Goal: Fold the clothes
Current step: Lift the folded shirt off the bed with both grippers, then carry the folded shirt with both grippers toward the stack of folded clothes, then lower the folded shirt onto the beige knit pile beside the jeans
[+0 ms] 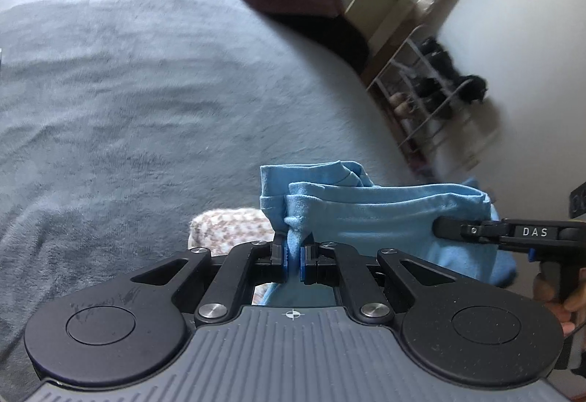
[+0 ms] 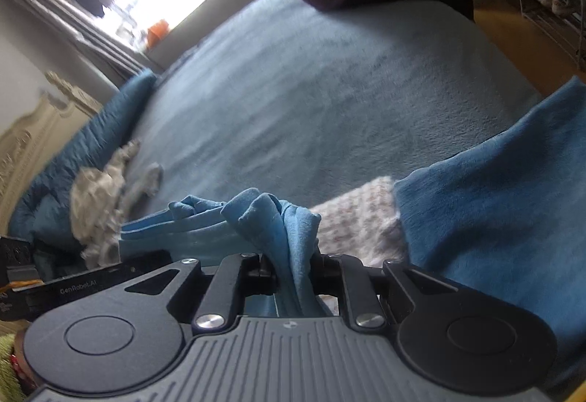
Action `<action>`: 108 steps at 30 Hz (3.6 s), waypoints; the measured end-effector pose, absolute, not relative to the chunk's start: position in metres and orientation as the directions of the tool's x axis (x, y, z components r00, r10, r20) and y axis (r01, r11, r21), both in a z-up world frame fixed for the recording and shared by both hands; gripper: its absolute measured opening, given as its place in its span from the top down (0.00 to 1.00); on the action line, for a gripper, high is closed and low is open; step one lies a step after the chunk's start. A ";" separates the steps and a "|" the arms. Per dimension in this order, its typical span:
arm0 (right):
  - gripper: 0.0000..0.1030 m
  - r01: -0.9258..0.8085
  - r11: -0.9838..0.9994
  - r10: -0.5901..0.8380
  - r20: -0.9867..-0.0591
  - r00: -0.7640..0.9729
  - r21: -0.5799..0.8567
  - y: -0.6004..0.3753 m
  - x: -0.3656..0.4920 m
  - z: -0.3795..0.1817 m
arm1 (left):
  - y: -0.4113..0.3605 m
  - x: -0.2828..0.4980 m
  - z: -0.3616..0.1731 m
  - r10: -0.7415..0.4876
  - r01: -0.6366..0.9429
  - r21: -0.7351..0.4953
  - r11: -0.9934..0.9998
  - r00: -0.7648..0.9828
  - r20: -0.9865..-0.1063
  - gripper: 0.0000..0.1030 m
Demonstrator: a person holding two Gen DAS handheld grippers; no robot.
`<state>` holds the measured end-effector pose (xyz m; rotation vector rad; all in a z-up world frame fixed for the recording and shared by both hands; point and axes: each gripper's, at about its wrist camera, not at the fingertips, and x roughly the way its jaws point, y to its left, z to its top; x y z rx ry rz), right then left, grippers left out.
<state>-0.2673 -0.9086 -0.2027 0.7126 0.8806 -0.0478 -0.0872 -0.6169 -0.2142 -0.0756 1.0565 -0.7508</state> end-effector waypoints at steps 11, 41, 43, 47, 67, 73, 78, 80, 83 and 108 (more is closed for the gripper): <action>0.86 0.322 0.804 0.257 -0.780 0.571 0.500 -0.914 -0.230 -0.222 | -0.619 -0.068 -0.235 -0.585 0.474 -0.426 0.771 0.262 -0.767 0.96; 0.61 0.374 0.835 0.073 -0.755 0.651 0.403 -0.924 -0.230 -0.230 | -0.618 -0.053 -0.239 -0.483 0.478 -0.285 0.831 0.365 -0.796 0.70; 0.62 0.388 0.839 0.015 -0.730 0.683 0.381 -0.928 -0.236 -0.218 | -0.613 -0.053 -0.230 -0.473 0.473 -0.265 0.840 0.400 -0.785 0.70; 0.64 0.368 0.863 -0.029 -0.693 0.720 0.347 -0.929 -0.254 -0.188 | -0.612 -0.061 -0.209 -0.517 0.515 -0.274 0.812 0.417 -0.748 0.70; 0.96 0.281 0.920 0.083 -0.835 0.544 0.274 -0.919 -0.217 -0.239 | -0.661 -0.065 -0.234 -0.458 0.553 -0.217 0.804 0.344 -0.820 0.70; 0.95 0.257 0.947 0.002 -0.807 0.590 0.190 -0.924 -0.257 -0.194 | -0.634 -0.084 -0.198 -0.462 0.542 -0.210 0.814 0.383 -0.800 0.70; 0.94 0.188 0.971 0.019 -0.824 0.566 0.151 -0.899 -0.297 -0.167 | -0.616 -0.117 -0.186 -0.468 0.593 -0.205 0.779 0.332 -0.819 0.68; 0.94 0.169 0.971 0.051 -0.839 0.542 0.168 -0.874 -0.313 -0.166 | -0.609 -0.135 -0.186 -0.464 0.616 -0.206 0.760 0.294 -0.835 0.68; 0.94 0.146 0.962 0.118 -0.836 0.536 0.230 -0.837 -0.332 -0.170 | -0.599 -0.166 -0.192 -0.455 0.675 -0.179 0.716 0.256 -0.853 0.68; 0.95 -0.201 0.974 0.179 -0.886 0.428 0.100 -0.644 -0.360 -0.184 | -0.451 -0.247 -0.229 -0.304 0.371 -0.180 0.911 0.311 -0.900 0.68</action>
